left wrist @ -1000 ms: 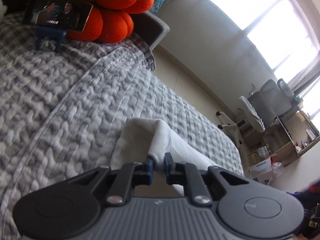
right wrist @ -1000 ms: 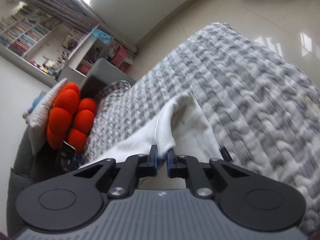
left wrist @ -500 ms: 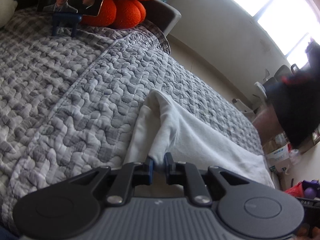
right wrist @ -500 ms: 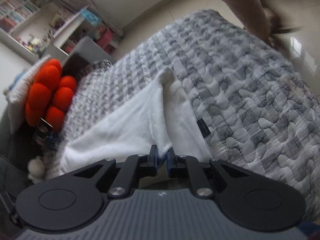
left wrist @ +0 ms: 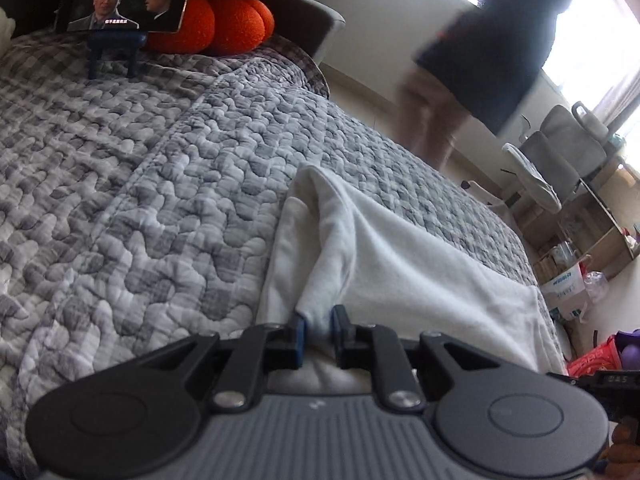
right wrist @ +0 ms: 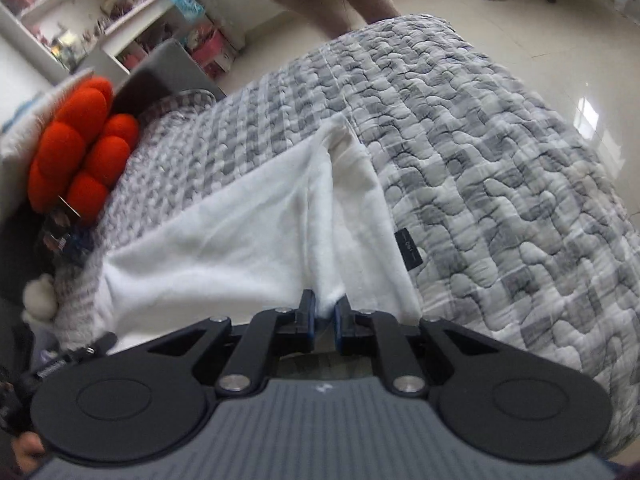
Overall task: Fold clothes
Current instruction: 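Lower the folded edge onto the shirt and open both grippers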
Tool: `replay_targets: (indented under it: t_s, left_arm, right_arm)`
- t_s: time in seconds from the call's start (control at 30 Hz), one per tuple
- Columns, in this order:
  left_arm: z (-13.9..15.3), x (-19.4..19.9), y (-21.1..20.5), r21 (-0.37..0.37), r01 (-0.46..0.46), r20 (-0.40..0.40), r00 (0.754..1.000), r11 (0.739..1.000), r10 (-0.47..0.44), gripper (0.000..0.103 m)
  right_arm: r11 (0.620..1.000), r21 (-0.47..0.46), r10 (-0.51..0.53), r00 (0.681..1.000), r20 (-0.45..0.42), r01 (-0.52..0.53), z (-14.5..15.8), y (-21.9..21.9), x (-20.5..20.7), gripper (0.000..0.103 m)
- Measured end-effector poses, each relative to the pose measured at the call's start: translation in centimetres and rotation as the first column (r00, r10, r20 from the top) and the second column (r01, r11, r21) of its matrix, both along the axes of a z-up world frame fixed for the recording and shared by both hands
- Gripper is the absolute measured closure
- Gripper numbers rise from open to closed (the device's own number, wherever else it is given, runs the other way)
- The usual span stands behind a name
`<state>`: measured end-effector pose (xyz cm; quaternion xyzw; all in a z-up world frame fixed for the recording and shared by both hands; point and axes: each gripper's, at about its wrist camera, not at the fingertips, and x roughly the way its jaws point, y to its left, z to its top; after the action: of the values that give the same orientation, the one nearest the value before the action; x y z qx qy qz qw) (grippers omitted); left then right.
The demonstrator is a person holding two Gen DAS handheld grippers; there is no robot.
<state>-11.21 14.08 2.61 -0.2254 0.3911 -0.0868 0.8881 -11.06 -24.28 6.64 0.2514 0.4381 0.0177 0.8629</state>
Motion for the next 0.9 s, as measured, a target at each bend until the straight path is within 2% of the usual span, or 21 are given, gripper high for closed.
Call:
replay_targets:
  t_s: [0.07,0.17,0.2,0.27,0.37,0.47,0.57,0.67,0.73,0.9]
  left_arm:
    - [0.6,-0.1,0.7,-0.014,0.0,-0.004,1.0,1.0,0.0,0.075]
    - [2.4,0.3,1.4,0.002,-0.01,0.055,0.998,1.0,0.01,0.058]
    - [3.1,0.4,1.6,0.007,-0.014,0.075,0.997,1.0,0.013,0.057]
    - [4.3,0.7,2.1,0.018,-0.021,0.116,0.993,1.0,0.019,0.057]
    - [5.7,1.9,1.0,0.038,0.01,0.168,0.986,0.999,-0.016,0.058]
    - [5.9,4.0,-2.7,0.084,0.081,0.197,0.976,0.993,-0.096,0.058]
    - [4.9,6.1,-6.2,0.143,0.125,0.21,0.966,0.982,-0.154,0.057]
    - [3.0,7.7,-7.6,0.195,0.105,0.183,0.973,0.975,-0.141,0.057]
    - [1.7,7.9,-7.1,0.207,0.086,0.16,0.98,0.975,-0.12,0.058]
    - [1.0,7.5,-5.8,0.173,0.066,0.151,0.984,0.983,-0.092,0.068]
  right_arm:
    - [1.0,-0.027,0.014,1.0,-0.005,-0.014,0.2,0.2,0.1,0.08]
    - [0.996,-0.083,0.026,1.0,0.003,-0.025,0.9,0.3,0.2,0.073]
    - [0.992,-0.122,0.02,0.999,0.03,-0.016,1.5,0.1,0.2,0.068]
    - [0.983,-0.184,0.01,0.996,0.084,0.005,2.7,-0.2,0.4,0.067]
    - [0.98,-0.198,0.007,0.986,0.166,0.026,3.9,-0.1,1.7,0.067]
    - [0.982,-0.183,0.089,0.968,0.233,-0.046,3.8,2.0,4.0,0.067]
    - [0.963,-0.231,0.2,0.944,0.261,-0.14,2.6,5.2,6.8,0.067]
    - [0.937,-0.286,0.271,0.934,0.234,-0.201,0.5,7.1,8.6,0.067]
    - [0.92,-0.327,0.285,0.943,0.173,-0.218,-1.1,7.5,9.2,0.067]
    - [0.908,-0.347,0.296,0.945,0.138,-0.234,-2.1,6.6,9.5,0.071]
